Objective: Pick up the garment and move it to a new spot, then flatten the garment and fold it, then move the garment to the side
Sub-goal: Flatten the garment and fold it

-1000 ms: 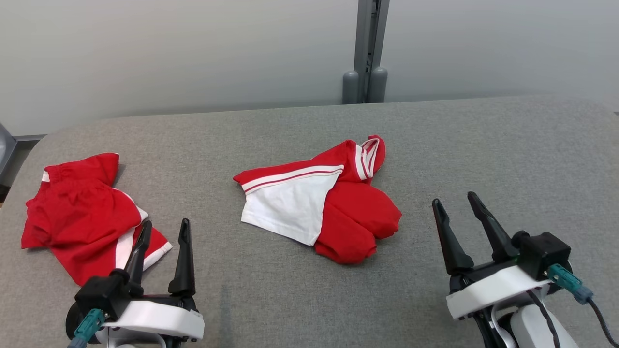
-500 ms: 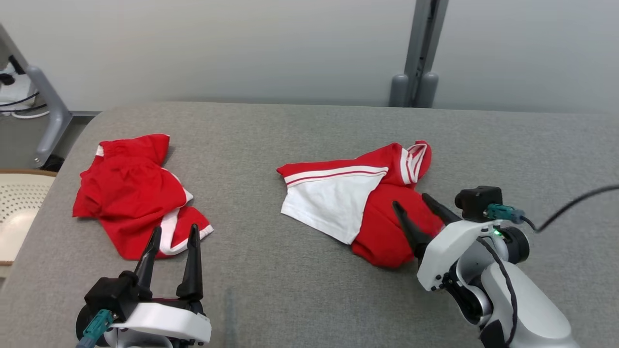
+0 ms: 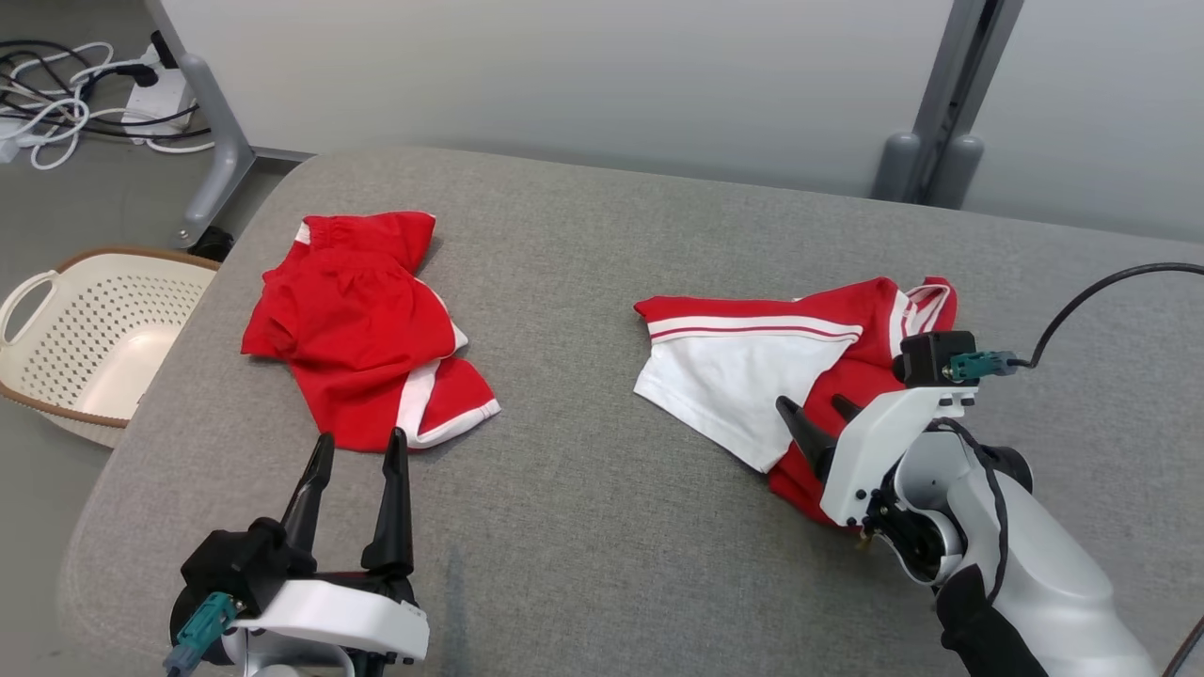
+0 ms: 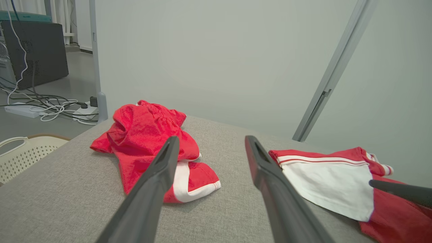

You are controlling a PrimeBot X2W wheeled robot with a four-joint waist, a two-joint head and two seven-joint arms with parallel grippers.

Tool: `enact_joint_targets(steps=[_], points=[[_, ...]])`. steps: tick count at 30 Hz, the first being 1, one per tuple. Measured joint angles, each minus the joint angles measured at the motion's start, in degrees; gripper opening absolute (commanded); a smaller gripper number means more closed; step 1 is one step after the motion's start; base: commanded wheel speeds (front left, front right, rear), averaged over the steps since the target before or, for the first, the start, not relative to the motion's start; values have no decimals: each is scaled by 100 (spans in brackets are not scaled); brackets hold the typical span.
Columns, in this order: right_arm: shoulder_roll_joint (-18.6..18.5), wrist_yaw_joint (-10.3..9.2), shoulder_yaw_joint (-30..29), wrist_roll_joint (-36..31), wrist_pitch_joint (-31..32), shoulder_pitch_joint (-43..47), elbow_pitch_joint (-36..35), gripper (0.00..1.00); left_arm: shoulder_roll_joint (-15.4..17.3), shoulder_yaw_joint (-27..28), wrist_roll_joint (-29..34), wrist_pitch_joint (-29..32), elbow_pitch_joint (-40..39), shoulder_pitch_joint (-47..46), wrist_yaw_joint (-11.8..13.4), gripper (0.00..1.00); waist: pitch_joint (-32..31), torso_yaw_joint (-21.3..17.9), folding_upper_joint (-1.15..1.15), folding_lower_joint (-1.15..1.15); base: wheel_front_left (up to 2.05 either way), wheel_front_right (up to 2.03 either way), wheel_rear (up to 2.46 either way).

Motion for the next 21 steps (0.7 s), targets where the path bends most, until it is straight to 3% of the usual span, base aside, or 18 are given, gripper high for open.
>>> enact_joint_targets(steps=[8, 9, 10, 11, 12, 13, 21], points=[[14, 0, 476, 611, -153, -119, 113, 100, 0, -51, -8, 0, 27, -17, 15, 100, 81, 230, 0, 0, 0, 0, 0], [15, 0, 501, 628, -233, -134, 144, 79, 0, -51, -7, 0, 27, -21, 15, 100, 86, 238, 0, 0, 0, 0, 0], [13, 0, 527, 632, -308, -153, 174, 46, 0, -48, -7, 0, 29, -23, 14, 100, 88, 244, 0, 0, 0, 0, 0], [10, 0, 565, 646, -366, -172, 190, 36, -1, -42, -5, 0, 36, -26, 13, 100, 89, 247, 0, 0, 0, 0, 0], [10, 0, 603, 677, -428, -190, 208, 7, -1, -32, -5, 0, 47, -30, 8, 100, 90, 249, 0, 0, 0, 0, 0], [12, 0, 635, 699, -469, -208, 229, 0, 0, -30, -5, 0, 56, -33, 8, 100, 89, 251, 0, 0, 0, 0, 0], [14, 0, 832, 903, -985, -369, 331, 0, 0, -51, 1, 0, 109, -40, 9, 100, 43, 216, 0, 0, 0, 0, 0]])
